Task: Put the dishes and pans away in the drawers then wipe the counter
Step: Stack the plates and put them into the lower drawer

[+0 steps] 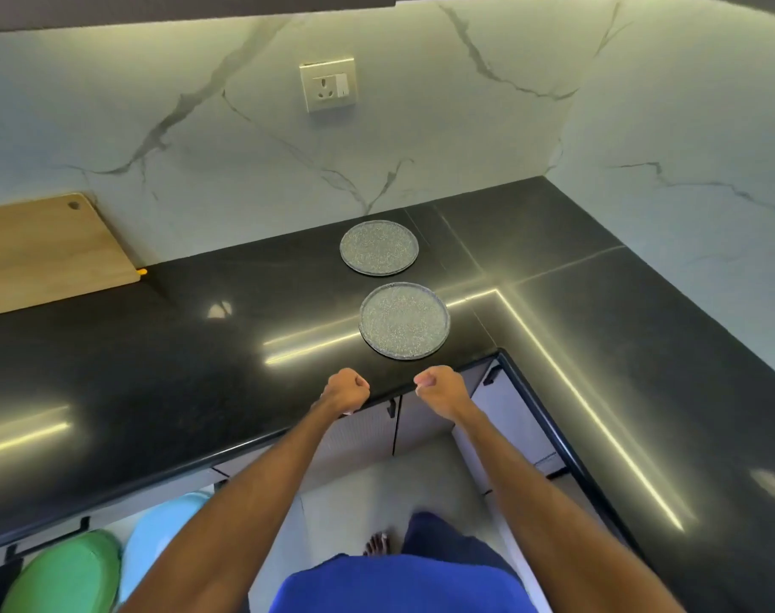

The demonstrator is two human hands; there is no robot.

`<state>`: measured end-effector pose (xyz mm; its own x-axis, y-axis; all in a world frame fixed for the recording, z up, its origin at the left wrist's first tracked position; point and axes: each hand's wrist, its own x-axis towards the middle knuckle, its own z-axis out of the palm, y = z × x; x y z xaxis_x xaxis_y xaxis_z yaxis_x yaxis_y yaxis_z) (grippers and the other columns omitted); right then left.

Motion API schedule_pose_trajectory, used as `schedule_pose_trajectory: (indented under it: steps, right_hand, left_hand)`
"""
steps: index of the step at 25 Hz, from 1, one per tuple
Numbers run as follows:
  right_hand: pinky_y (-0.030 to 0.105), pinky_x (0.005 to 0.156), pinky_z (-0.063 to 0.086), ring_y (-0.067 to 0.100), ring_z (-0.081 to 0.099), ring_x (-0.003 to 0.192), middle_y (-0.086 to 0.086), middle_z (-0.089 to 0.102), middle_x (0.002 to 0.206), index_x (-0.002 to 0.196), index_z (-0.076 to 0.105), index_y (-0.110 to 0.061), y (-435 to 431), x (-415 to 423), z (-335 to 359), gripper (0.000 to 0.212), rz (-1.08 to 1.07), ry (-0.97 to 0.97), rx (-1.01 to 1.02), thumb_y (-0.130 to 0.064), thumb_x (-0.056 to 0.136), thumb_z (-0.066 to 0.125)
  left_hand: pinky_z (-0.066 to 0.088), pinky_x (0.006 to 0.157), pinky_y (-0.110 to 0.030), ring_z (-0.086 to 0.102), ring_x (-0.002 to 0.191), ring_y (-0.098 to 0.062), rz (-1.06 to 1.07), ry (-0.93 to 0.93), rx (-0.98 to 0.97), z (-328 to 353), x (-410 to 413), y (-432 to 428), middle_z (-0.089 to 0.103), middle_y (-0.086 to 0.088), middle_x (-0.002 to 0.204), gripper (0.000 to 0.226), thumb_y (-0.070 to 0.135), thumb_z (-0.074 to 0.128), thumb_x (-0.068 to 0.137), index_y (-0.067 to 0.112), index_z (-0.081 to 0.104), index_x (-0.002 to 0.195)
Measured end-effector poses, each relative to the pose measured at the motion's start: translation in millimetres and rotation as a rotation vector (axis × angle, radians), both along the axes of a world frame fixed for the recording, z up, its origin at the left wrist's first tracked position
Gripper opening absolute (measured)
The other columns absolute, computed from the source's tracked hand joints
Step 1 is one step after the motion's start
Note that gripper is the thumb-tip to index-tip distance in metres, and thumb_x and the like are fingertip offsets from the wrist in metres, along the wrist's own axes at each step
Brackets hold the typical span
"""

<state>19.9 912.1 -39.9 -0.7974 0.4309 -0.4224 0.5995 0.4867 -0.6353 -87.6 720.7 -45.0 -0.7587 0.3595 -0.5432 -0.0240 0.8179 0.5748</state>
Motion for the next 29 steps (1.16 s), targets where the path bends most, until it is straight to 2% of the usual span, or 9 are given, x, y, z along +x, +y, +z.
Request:
schedule_pose_trajectory:
  steps: [2,4,7,9,12,16,19,24,29]
  right_hand:
    - [0.032,0.102,0.047,0.027,0.063,0.121,0.009,0.069,0.129,0.125,0.07,-0.006,16.3,-28.9,-5.6,0.033,0.097,-0.035,0.105,-0.013,0.093,0.064]
    - [0.037,0.101,0.048,0.029,0.061,0.12,0.01,0.065,0.128,0.126,0.067,-0.006,29.2,-54.0,-11.5,0.033,0.22,-0.054,0.227,-0.016,0.095,0.066]
    - [0.038,0.081,0.054,0.03,0.064,0.099,0.009,0.066,0.104,0.098,0.069,-0.006,39.9,-86.3,-18.6,0.006,0.415,-0.056,0.436,-0.009,0.092,0.066]
    - [0.037,0.076,0.052,0.031,0.065,0.093,0.01,0.066,0.098,0.092,0.068,-0.006,43.4,-105.5,-19.2,0.004,0.569,-0.053,0.523,-0.004,0.092,0.065]
    - [0.041,0.078,0.057,0.032,0.069,0.092,0.012,0.071,0.099,0.098,0.071,-0.005,44.3,-133.6,-14.5,0.011,0.755,-0.053,0.581,-0.002,0.089,0.065]
    - [0.041,0.074,0.055,0.034,0.071,0.09,0.015,0.071,0.097,0.103,0.068,-0.003,39.4,-165.7,-3.1,0.012,0.832,-0.042,0.617,-0.003,0.093,0.062]
    - [0.039,0.074,0.057,0.033,0.072,0.092,0.015,0.073,0.102,0.108,0.068,-0.003,40.2,-172.7,-5.6,0.015,0.87,-0.061,0.652,-0.007,0.098,0.058]
    - [0.038,0.089,0.054,0.032,0.068,0.111,0.015,0.068,0.12,0.122,0.062,-0.005,34.0,-175.6,-9.4,0.029,1.014,-0.055,0.65,-0.02,0.098,0.064]
    - [0.032,0.076,0.052,0.029,0.07,0.103,0.014,0.07,0.115,0.119,0.062,-0.005,32.9,-182.0,-3.8,0.031,1.048,-0.047,0.672,-0.019,0.093,0.068]
  left_hand:
    - [0.063,0.069,-0.042,0.07,0.071,-0.023,0.021,-0.042,-0.021,-12.5,-16.4,12.0,0.069,-0.005,0.078,0.018,0.008,0.054,0.084,0.016,0.067,0.075]
    - [0.065,0.07,-0.043,0.074,0.076,-0.023,0.061,-0.068,-0.04,-21.9,-27.8,19.4,0.075,-0.007,0.084,0.019,0.011,0.054,0.086,0.006,0.072,0.081]
    - [0.064,0.068,-0.034,0.076,0.081,-0.026,0.161,-0.112,-0.046,-23.5,-43.8,32.6,0.077,-0.014,0.09,0.023,0.012,0.055,0.09,0.002,0.075,0.094]
    - [0.064,0.067,-0.032,0.076,0.081,-0.025,0.225,-0.131,-0.053,-22.7,-57.5,43.4,0.077,-0.014,0.092,0.023,0.011,0.055,0.09,0.001,0.075,0.094]
    - [0.063,0.068,-0.034,0.076,0.081,-0.023,0.338,-0.171,-0.048,-19.2,-78.2,57.2,0.077,-0.013,0.094,0.022,0.015,0.059,0.09,-0.001,0.074,0.093]
    - [0.064,0.071,-0.031,0.076,0.082,-0.019,0.5,-0.231,0.027,-14.9,-94.0,72.7,0.075,-0.005,0.099,0.026,0.03,0.065,0.096,0.004,0.07,0.102]
    - [0.065,0.072,-0.033,0.076,0.077,-0.017,0.567,-0.211,0.003,-19.2,-98.0,76.9,0.075,-0.005,0.094,0.02,0.023,0.065,0.097,0.004,0.07,0.101]
    - [0.064,0.069,-0.03,0.077,0.075,-0.017,0.64,-0.221,0.006,-20.4,-105.2,80.5,0.077,-0.005,0.092,0.018,0.018,0.062,0.096,0.003,0.07,0.101]
    - [0.064,0.067,-0.03,0.077,0.072,-0.017,0.653,-0.208,0.01,-16.8,-109.3,90.5,0.077,-0.006,0.088,0.022,0.025,0.067,0.095,0.003,0.07,0.097]
